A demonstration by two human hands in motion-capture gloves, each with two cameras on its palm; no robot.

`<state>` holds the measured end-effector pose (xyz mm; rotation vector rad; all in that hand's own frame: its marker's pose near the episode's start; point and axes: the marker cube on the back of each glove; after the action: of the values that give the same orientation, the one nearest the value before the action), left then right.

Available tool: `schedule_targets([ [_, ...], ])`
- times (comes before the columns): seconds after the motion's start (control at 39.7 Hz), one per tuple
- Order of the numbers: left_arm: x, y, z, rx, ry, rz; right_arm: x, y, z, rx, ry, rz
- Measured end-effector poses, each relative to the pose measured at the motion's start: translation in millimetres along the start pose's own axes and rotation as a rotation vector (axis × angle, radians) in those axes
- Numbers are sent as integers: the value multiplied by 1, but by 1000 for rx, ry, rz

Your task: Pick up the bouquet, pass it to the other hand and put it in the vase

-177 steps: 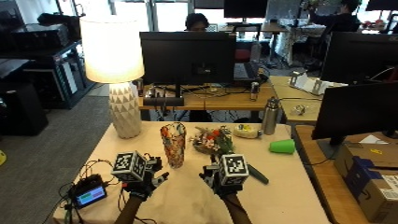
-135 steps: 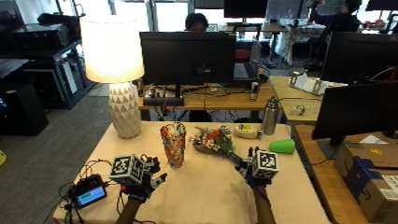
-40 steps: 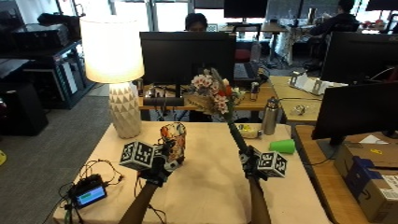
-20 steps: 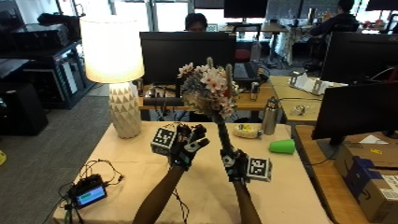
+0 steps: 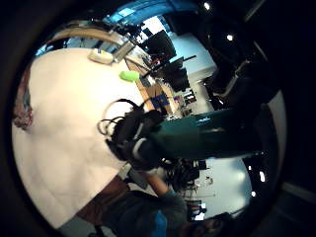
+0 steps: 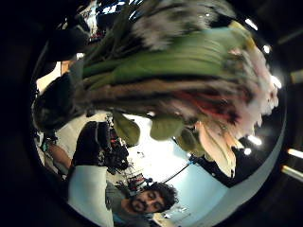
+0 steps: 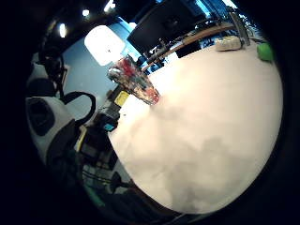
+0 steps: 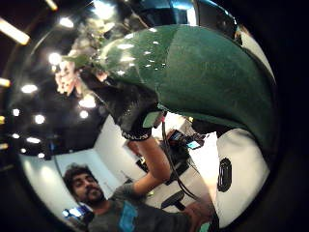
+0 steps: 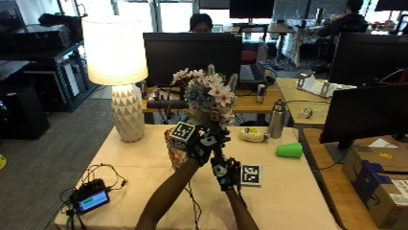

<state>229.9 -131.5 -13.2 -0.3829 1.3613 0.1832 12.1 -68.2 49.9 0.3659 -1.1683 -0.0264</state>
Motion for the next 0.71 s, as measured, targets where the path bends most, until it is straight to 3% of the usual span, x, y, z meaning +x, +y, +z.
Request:
schedule_targets([
  [0.13,-8,-10,5,25,-24,-20,-4,2,10,-19,-96,4],
  [0.3,-17,-18,0,97,-47,-41,13,0,18,-30,-84,-13],
  [0.48,-5,-12,-1,137,-75,-1,16,-1,26,-82,-52,-62],
  [0.58,-9,-17,-10,162,-104,10,15,-1,25,-133,-3,-169],
  [0.71,11,-15,-18,150,-64,53,4,17,23,-218,-99,-145],
])
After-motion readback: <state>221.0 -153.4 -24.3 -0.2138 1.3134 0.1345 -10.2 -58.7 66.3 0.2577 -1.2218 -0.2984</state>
